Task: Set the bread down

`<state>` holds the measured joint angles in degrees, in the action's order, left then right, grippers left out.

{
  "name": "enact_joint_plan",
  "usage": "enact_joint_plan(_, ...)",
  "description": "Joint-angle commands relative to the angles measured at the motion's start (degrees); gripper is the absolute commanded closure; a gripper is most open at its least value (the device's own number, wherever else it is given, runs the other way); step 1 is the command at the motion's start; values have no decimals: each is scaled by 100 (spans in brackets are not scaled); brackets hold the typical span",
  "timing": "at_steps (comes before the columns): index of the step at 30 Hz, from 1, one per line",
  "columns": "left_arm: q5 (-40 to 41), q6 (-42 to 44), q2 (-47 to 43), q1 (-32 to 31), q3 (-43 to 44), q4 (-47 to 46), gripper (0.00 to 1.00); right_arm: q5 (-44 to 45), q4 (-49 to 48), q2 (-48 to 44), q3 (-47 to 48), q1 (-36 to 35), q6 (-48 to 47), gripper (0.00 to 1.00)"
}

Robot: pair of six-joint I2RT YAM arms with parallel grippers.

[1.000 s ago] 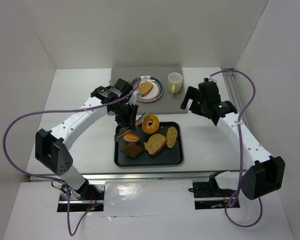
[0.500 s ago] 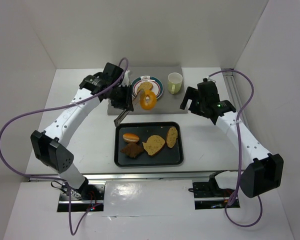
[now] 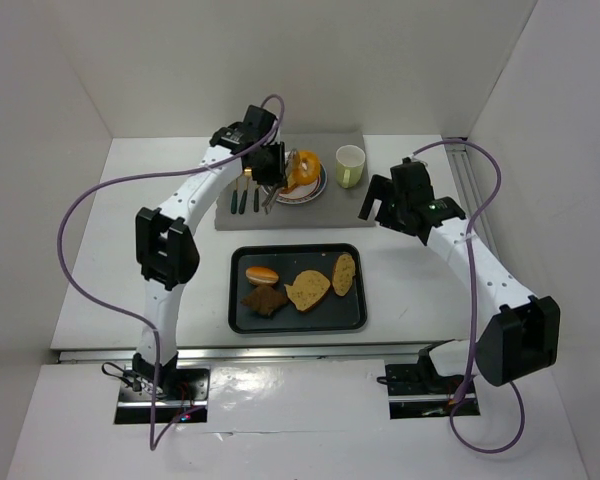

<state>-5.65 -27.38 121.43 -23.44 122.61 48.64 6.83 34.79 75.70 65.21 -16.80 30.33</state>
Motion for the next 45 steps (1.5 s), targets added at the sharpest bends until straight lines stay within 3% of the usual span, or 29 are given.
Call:
enact_joint_plan(1, 117, -31, 355, -3, 492, -127, 100, 178, -60, -12, 264, 89, -71, 0)
enact_joint_plan(3, 178, -31, 408, -3, 492, -127, 97, 178, -60, -12, 264, 89, -71, 0)
enact_joint_plan(4, 178, 30, 478, -3, 492, -127, 90, 178, -7, -12, 264, 89, -71, 0)
enact_joint_plan(5, 178, 31, 478, -3, 492, -127, 73, 178, -7, -12, 264, 89, -71, 0)
enact_joint_plan(8, 178, 83, 478, -3, 492, -127, 59, 178, -7, -12, 211, 89, -71, 0)
enact_joint_plan(12, 126, 83, 216, -3, 387, -127, 58, 178, -7, 41, 211, 89, -71, 0)
enact_joint_plan(14, 126, 136, 75, -3, 335, -127, 47, 178, -7, 41, 211, 89, -71, 0)
enact_joint_plan(17, 126, 136, -171, -3, 281, -127, 39, 126, -7, 41, 211, 89, -71, 0)
enact_joint_plan(23, 187, 136, -523, -3, 45, -74, 41, 73, -60, -125, 211, 89, -71, 0)
enact_joint_plan(28, 126, 144, -1347, -64, -385, -74, 43, 73, 2, -293, 159, 89, -71, 0)
enact_joint_plan(33, -471, 198, -2113, -721, -1764, -126, 43, 239, 230, -468, 159, 89, -71, 0)
enact_joint_plan(39, -1114, -479, -2992, -1460, -3767, -1084, 40, 301, 335, -732, 159, 142, -71, 0)
enact_joint_plan(45, -1395, -602, -3134, -1760, -4508, -1349, 39, 354, 397, -785, 159, 142, -71, 0)
